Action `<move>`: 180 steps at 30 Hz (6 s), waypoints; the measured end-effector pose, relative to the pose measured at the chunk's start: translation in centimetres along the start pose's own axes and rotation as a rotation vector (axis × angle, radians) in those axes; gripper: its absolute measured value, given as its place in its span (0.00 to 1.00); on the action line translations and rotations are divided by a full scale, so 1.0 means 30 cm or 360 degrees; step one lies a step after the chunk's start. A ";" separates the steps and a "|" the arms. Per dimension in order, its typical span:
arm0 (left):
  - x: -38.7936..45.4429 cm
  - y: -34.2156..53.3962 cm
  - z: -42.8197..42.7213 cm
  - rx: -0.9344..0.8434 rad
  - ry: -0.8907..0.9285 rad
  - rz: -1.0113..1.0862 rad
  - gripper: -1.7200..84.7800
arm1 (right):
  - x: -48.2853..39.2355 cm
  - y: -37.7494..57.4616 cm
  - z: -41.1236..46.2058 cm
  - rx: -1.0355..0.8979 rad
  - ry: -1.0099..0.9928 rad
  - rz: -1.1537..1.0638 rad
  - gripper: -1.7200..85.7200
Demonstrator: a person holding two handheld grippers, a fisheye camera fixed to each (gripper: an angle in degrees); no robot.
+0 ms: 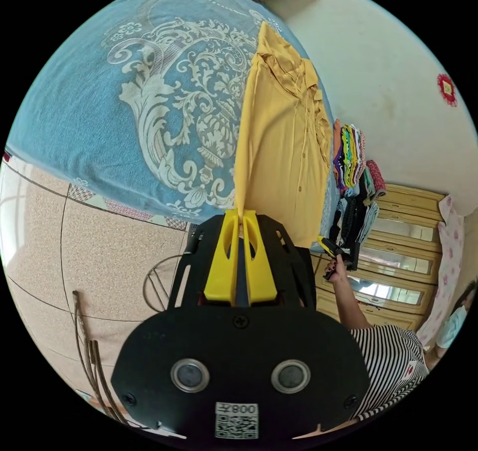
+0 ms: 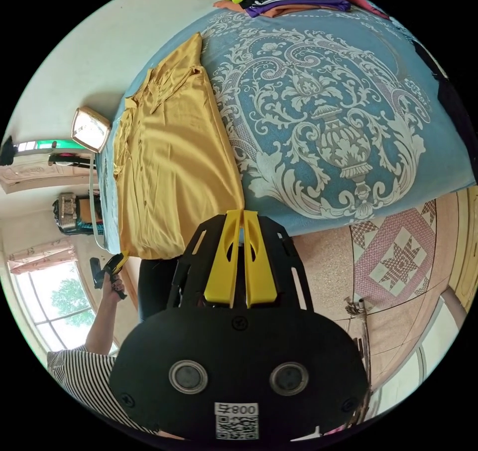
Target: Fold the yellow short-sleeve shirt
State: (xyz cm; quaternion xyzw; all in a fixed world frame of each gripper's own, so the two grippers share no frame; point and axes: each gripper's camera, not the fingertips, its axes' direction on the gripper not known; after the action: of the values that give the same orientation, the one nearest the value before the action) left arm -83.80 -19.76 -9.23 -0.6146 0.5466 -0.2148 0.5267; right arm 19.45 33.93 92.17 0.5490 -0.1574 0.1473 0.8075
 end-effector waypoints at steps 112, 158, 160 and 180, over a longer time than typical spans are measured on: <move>0.973 -2.176 1.330 0.0048 0.0153 0.0533 0.05 | -2.209 -0.684 0.955 0.0377 0.1392 -0.2315 0.04; 1.134 -2.340 1.225 0.0190 -0.0449 0.0957 0.02 | -2.176 -1.453 1.001 0.0071 0.0628 -0.1848 0.02; 1.127 -2.367 1.186 0.0256 -0.0501 0.0926 0.02 | -2.127 -1.510 0.974 0.0098 0.0587 -0.1763 0.02; 0.469 -1.803 0.640 0.0187 -0.0384 0.0402 0.12 | -0.908 -1.173 0.524 0.0038 0.0105 -0.0883 0.10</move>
State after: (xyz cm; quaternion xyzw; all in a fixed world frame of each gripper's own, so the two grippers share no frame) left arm -39.22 -32.71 27.32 -0.5305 0.5388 -0.1035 0.6462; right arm 7.74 5.06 56.73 0.5756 0.0272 -0.0599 0.8151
